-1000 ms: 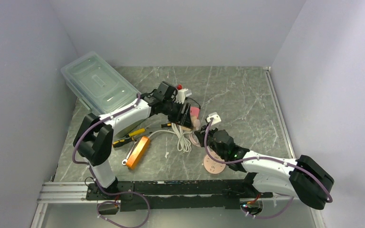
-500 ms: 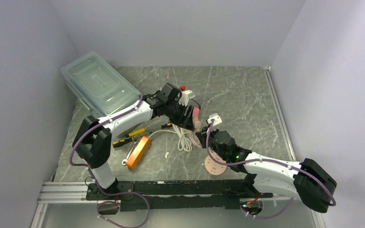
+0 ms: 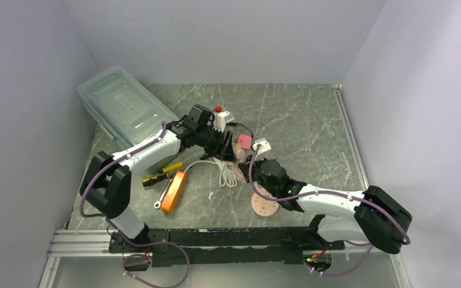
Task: Pull the plug off the socket
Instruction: Remove the plug from the socket.
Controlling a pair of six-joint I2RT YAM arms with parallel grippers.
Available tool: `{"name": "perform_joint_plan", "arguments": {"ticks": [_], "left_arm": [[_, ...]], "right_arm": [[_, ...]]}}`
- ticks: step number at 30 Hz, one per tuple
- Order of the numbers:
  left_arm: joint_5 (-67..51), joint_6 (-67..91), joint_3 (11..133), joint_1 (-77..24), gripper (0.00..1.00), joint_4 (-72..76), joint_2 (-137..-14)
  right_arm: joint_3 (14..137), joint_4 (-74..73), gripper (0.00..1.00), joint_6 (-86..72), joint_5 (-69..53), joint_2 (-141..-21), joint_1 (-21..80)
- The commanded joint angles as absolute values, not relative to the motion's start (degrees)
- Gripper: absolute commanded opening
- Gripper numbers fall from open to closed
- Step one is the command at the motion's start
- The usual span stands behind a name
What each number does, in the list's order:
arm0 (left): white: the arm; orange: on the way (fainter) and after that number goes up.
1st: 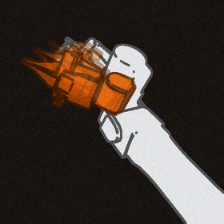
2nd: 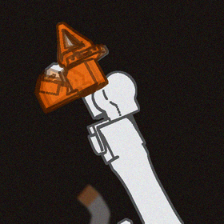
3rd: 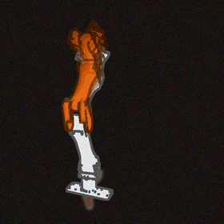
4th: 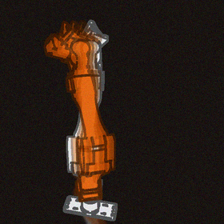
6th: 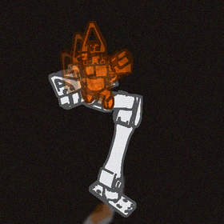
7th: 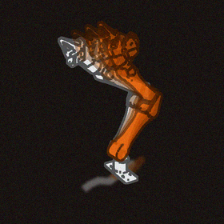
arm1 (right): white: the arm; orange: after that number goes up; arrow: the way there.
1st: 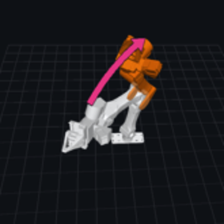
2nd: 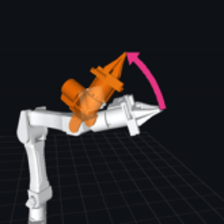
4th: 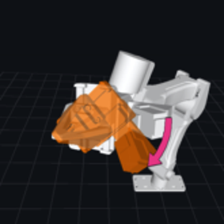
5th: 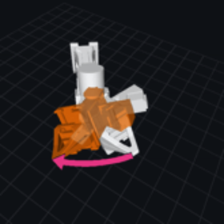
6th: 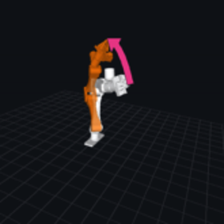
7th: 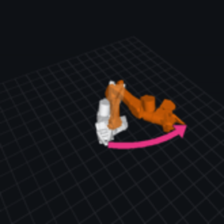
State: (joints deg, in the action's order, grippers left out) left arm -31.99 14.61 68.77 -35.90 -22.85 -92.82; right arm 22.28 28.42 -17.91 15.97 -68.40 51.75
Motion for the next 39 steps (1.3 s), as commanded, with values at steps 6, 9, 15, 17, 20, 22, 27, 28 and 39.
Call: {"name": "perform_joint_plan", "arguments": {"ticks": [6,9,15,17,20,22,27,28,39], "left_arm": [[-26.97,8.58,71.82,-38.00,0.00,-24.46,-88.80],[-15.87,6.37,73.09,-39.44,0.00,-28.46,-89.60],[-5.32,5.35,75.17,-39.95,0.00,-33.00,-91.93],[-5.93,5.51,74.94,-39.97,0.00,-32.54,-91.97],[-7.50,6.35,75.03,-39.95,0.00,-32.47,-92.53],[-10.19,6.99,75.00,-39.67,0.00,-32.01,-92.84],[-23.10,9.00,73.61,-36.56,0.00,-27.77,-91.68],[-25.83,9.35,73.14,-35.99,0.00,-26.62,-91.13],[-35.53,9.31,70.27,-34.37,0.00,-20.88,-86.63]], "right_arm": [[24.09,31.70,0.00,-19.22,16.19,-67.25,51.59],[22.97,32.18,0.00,-18.67,16.52,-64.75,51.59],[20.56,32.41,0.00,-17.74,17.37,-58.22,51.60],[20.12,32.04,0.00,-17.58,18.14,-57.04,51.59],[19.91,32.08,0.00,-17.56,18.03,-56.61,51.60],[20.02,32.17,0.00,-17.64,17.65,-56.96,51.59],[21.07,31.84,0.00,-18.48,17.20,-59.62,51.59],[21.43,31.70,0.00,-18.71,16.89,-60.52,51.59],[27.14,26.34,0.00,-22.04,15.65,-69.90,50.36]]}}
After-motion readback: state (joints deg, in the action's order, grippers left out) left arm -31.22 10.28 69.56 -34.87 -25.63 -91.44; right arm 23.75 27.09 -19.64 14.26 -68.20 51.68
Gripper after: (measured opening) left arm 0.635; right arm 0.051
